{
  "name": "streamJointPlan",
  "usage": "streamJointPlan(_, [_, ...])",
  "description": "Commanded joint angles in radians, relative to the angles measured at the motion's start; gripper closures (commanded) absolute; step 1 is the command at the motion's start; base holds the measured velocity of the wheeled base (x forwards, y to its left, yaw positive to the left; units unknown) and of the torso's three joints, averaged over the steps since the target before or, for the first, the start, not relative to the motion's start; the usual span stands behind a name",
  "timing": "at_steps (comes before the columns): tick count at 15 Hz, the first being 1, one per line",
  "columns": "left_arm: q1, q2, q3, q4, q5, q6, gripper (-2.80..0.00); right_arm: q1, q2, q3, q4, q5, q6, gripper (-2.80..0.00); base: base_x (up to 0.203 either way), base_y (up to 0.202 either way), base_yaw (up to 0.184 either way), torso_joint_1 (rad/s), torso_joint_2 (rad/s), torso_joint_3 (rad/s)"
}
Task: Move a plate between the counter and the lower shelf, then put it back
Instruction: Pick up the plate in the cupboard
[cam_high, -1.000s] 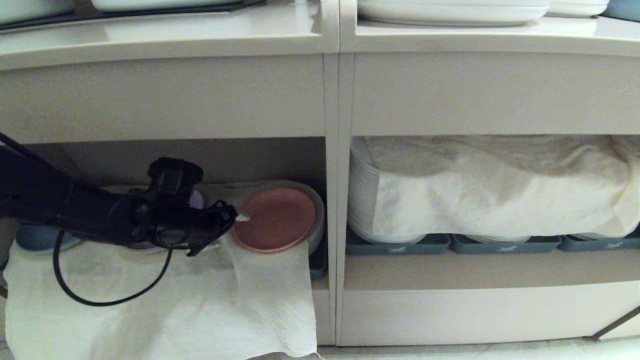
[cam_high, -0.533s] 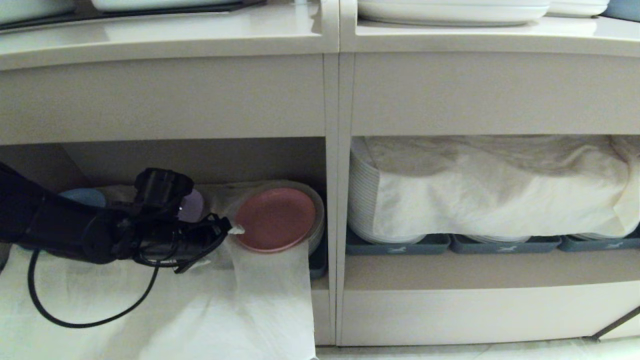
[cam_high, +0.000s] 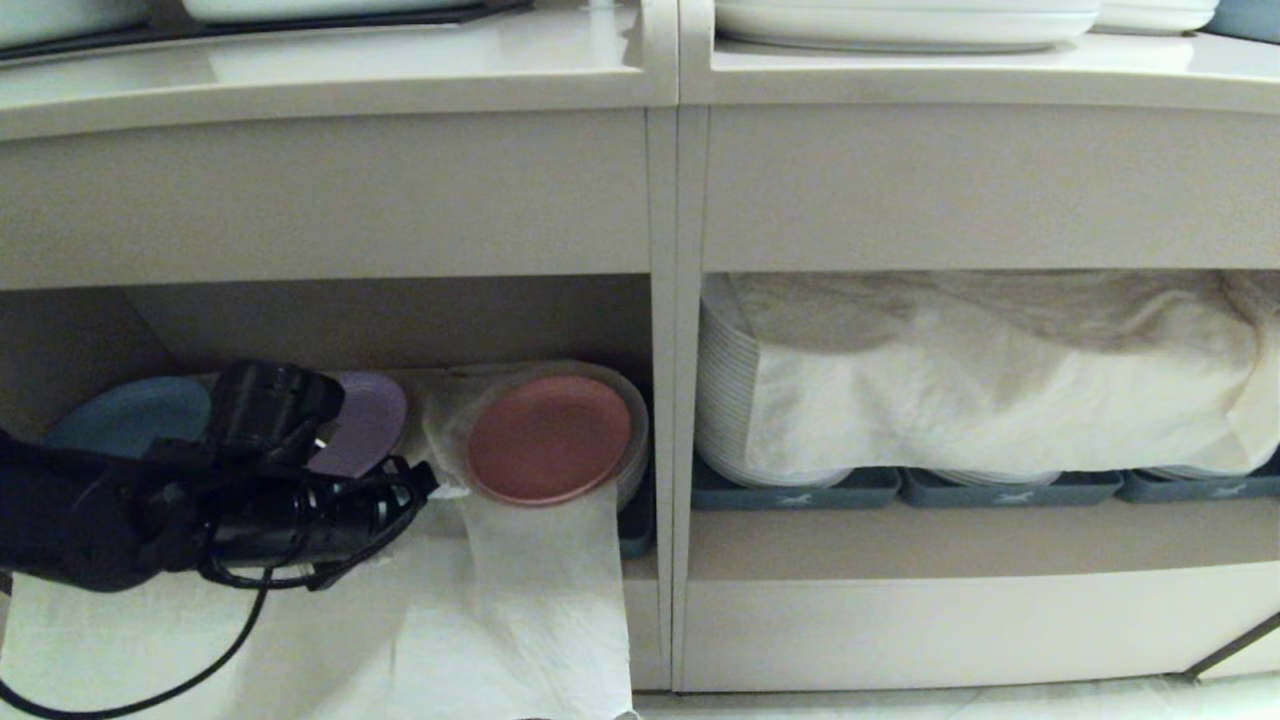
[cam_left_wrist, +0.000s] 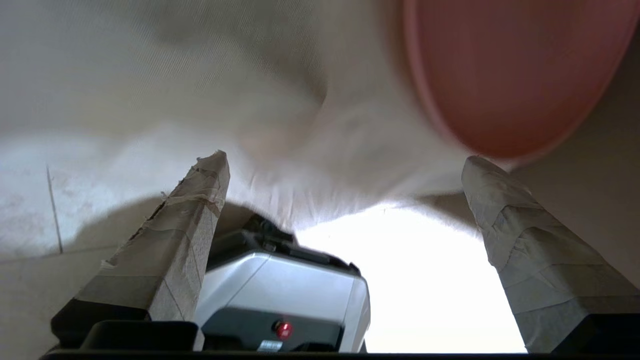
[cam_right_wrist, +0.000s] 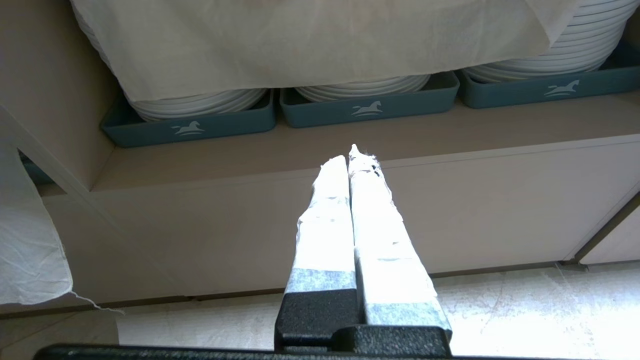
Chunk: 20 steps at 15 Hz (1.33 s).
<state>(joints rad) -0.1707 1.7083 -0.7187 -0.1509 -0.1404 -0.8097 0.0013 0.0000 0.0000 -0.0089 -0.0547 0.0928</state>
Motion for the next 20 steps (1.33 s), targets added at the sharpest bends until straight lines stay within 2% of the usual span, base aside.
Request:
streamJointPlan(1, [-0.004,-0.103,0.067,-0.002,-0.002,-0.005,-2.8,0.0,0.0,0.0,0.0,-0.001,0.001,0.0,0.0,0.0,0.0,0.0,0.0,0.0])
streamJointPlan(3, [-0.006,-0.177,0.135,-0.009,-0.005,-0.004,-2.8,0.0,0.0,0.0,0.0,-0.001,0.001,0.0,0.0,0.0,0.0,0.0,0.0,0.0])
streamJointPlan(4, [-0.006,-0.212,0.174,-0.025,-0.003,-0.002,0.0,0.0,0.0,0.0,0.0,-0.001,0.001,0.0,0.0,0.0,0.0,0.0,0.0,0.0])
streamJointPlan(9, [-0.006,-0.442,0.266,-0.045,0.008,0.011,0.0,0.0,0.0,0.0,0.0,-0.001,0.001,0.0,0.0,0.0,0.0,0.0,0.0,0.0])
streamJointPlan(11, [-0.005,-0.521,0.316,-0.042,0.049,0.028,0.0,0.0,0.0,0.0,0.0,-0.001,0.001,0.0,0.0,0.0,0.0,0.0,0.0,0.0])
streamJointPlan(15, [-0.006,-0.597,0.444,-0.048,0.276,0.255,0.0,0.0,0.0,0.0,0.0,-0.001,0.001,0.0,0.0,0.0,0.0,0.0,0.0,0.0])
streamJointPlan(17, [-0.012,-0.691,0.47,-0.047,0.306,0.311,0.0,0.0,0.0,0.0,0.0,-0.001,0.001,0.0,0.0,0.0,0.0,0.0,0.0,0.0])
streamJointPlan(20, [-0.027,-0.879,0.555,-0.051,0.307,0.414,0.0,0.0,0.0,0.0,0.0,-0.001,0.001,0.0,0.0,0.0,0.0,0.0,0.0,0.0])
